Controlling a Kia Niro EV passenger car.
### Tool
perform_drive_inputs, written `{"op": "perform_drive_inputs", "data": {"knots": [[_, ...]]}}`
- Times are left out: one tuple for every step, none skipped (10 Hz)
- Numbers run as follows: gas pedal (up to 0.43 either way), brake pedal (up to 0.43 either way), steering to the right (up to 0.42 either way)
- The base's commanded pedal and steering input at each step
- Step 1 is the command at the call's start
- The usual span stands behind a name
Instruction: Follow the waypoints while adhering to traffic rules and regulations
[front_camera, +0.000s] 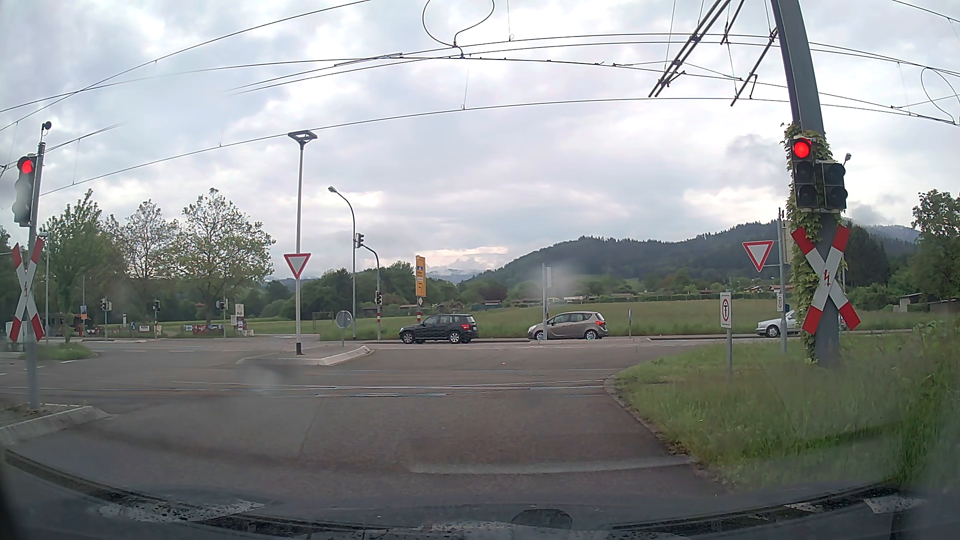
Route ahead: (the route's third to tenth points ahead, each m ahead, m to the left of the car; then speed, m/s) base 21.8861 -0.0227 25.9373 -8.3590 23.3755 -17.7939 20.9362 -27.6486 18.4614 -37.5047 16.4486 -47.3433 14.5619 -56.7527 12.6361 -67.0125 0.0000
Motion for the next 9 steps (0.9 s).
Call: {"op": "perform_drive_inputs", "data": {"knots": [[0.000, 0.262, -0.058], [0.000, 0.268, -0.058], [0.000, 0.268, -0.058], [0.000, 0.268, -0.058], [0.000, 0.262, -0.058], [0.000, 0.268, -0.058], [0.000, 0.268, -0.058], [0.000, 0.262, -0.058], [0.000, 0.268, -0.058]]}}
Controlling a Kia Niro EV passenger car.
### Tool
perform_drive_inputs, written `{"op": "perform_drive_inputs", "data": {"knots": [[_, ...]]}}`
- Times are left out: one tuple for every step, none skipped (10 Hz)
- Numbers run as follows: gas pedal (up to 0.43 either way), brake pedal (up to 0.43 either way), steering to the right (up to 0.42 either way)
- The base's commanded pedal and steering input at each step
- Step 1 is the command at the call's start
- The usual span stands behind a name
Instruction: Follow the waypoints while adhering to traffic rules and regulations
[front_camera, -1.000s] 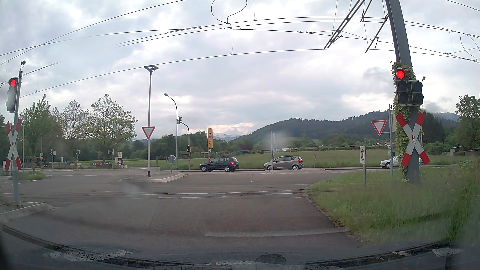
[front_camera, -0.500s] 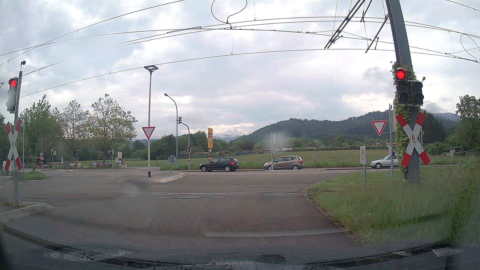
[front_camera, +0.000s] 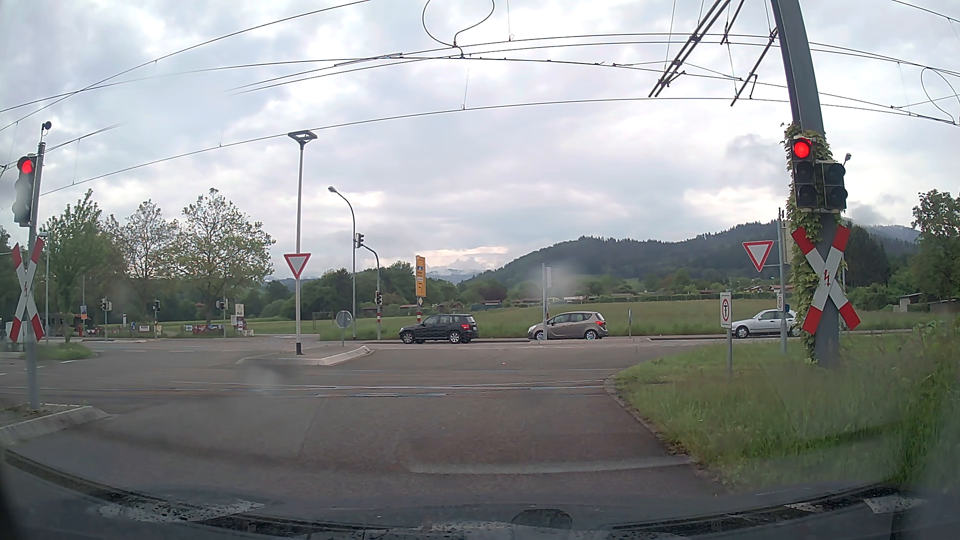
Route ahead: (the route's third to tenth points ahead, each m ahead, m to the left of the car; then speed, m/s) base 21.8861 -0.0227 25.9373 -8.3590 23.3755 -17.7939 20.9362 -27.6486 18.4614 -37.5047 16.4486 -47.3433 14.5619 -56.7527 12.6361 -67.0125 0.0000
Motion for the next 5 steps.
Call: {"op": "perform_drive_inputs", "data": {"knots": [[0.000, 0.262, -0.058], [0.000, 0.262, -0.058], [0.000, 0.268, -0.058], [0.000, 0.268, -0.058], [0.000, 0.262, -0.058]]}}
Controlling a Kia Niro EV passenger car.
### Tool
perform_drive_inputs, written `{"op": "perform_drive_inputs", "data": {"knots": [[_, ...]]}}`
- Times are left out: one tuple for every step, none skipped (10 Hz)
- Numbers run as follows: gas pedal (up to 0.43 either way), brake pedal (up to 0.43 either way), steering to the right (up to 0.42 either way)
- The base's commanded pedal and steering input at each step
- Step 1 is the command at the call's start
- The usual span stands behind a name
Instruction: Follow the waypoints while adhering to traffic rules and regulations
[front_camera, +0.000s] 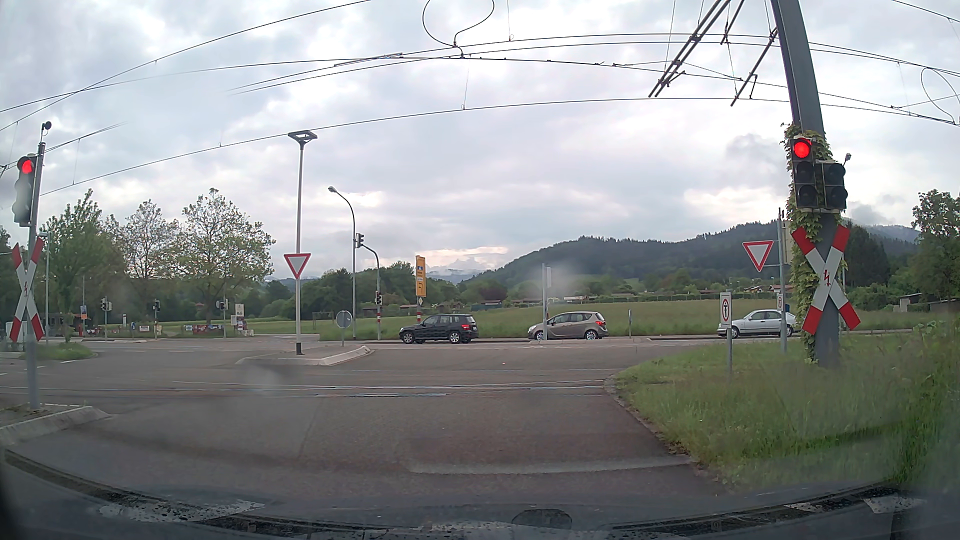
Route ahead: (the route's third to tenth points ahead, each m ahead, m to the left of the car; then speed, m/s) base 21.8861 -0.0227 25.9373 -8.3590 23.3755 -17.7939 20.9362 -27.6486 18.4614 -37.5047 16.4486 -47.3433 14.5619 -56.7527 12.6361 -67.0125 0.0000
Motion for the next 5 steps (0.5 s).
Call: {"op": "perform_drive_inputs", "data": {"knots": [[0.000, 0.268, -0.058], [0.000, 0.268, -0.058], [0.000, 0.262, -0.058], [0.000, 0.268, -0.058], [0.000, 0.268, -0.058]]}}
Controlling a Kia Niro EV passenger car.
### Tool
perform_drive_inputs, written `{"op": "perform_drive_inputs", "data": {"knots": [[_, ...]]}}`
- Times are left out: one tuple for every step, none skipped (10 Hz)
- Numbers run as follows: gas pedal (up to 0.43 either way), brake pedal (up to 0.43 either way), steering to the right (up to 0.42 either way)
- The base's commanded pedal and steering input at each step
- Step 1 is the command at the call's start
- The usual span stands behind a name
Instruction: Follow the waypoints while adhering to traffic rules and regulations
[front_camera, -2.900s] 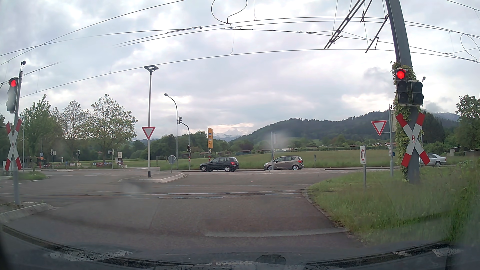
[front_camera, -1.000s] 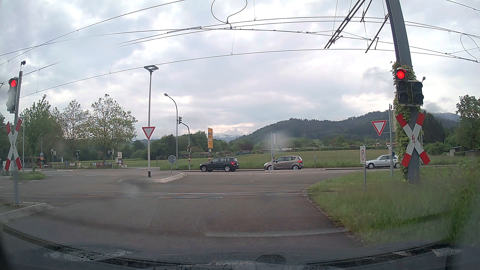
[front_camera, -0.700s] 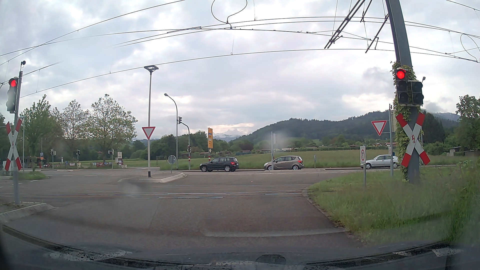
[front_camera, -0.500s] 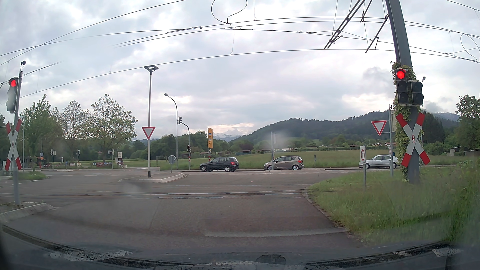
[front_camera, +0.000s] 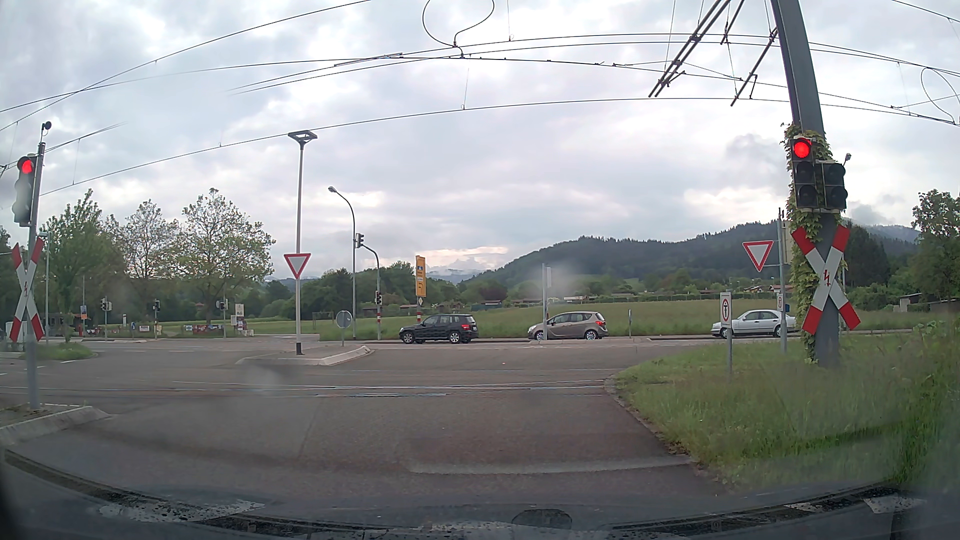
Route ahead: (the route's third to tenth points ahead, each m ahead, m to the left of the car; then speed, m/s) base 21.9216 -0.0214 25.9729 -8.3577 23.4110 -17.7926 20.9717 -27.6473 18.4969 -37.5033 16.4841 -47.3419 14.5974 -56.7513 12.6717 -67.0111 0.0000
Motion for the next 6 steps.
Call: {"op": "perform_drive_inputs", "data": {"knots": [[0.000, 0.262, -0.058], [0.000, 0.268, -0.058], [0.000, 0.262, -0.058], [0.000, 0.268, -0.058], [0.000, 0.262, -0.059], [0.000, 0.262, -0.059]]}}
